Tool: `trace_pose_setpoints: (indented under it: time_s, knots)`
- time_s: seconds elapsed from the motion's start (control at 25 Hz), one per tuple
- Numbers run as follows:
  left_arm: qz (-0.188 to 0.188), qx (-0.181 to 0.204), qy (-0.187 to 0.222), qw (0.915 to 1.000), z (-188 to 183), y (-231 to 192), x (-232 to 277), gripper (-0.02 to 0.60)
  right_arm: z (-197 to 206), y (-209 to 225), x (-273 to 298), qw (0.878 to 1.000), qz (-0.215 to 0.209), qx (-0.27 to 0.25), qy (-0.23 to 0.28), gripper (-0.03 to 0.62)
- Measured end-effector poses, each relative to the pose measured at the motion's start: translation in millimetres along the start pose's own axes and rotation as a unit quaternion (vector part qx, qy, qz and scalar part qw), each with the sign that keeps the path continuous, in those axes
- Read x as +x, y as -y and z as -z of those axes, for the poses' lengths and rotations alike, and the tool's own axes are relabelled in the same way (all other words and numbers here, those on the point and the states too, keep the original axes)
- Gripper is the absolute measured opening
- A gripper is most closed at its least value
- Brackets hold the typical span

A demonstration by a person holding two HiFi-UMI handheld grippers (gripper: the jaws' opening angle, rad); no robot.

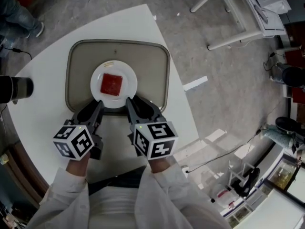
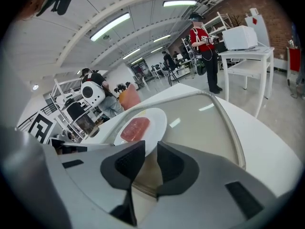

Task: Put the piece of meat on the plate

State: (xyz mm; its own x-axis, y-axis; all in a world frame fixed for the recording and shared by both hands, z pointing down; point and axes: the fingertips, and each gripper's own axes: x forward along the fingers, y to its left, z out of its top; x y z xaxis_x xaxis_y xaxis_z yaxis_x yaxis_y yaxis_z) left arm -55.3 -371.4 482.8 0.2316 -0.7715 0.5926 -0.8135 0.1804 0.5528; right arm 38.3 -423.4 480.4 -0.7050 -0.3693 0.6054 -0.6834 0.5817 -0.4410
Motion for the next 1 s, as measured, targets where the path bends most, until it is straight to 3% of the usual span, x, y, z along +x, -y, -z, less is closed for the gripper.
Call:
trace_pose_setpoints:
  time_s: [0.48,0.76,1.0]
  knots:
    - [-0.027,0.017,0.004,0.9995,2,-4,-1,0.075,11,-3,6,0.999,0.022,0.008,-0.037,0.086]
    - [-0.017,0.022,0.006,0.9996,4,-6,-5,0.075,21,-12,0,0.999,0.017,0.018,-0.027,0.086]
    - [0.000,0.036,0.025,0.9990,-13,0,-19,0.075,3,-25,-16,0.999,0.015,0.031,0.015,0.086]
